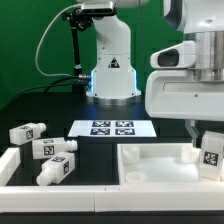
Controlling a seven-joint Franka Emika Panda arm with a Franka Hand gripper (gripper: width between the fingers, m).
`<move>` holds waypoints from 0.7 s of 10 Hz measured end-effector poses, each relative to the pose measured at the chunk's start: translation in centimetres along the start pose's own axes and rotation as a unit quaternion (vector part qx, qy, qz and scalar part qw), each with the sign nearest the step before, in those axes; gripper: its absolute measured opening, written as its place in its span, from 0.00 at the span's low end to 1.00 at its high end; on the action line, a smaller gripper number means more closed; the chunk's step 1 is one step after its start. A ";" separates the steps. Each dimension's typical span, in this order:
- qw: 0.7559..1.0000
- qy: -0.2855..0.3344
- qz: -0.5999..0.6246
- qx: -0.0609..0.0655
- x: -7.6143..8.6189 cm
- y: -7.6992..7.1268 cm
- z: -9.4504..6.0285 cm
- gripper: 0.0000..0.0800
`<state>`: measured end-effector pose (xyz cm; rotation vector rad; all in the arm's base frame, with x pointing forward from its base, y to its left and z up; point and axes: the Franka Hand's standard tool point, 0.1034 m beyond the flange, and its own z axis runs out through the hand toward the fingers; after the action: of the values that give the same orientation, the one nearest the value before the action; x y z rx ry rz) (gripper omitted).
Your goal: Assemble one leg
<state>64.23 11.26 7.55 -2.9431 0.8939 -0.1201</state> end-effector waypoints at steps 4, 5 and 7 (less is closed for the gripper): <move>0.959 -0.011 0.284 0.009 0.0 0.3 0.2 0.36; 0.916 -0.021 0.399 0.027 -0.1 0.3 0.3 0.36; 0.869 -0.038 0.492 0.040 -0.2 0.2 0.4 0.36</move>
Offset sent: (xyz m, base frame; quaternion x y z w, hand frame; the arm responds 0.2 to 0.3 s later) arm -0.0008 0.0000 -0.0055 0.0129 -0.0251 0.3474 0.9373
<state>64.03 11.18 7.13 -2.0387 2.1316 0.0184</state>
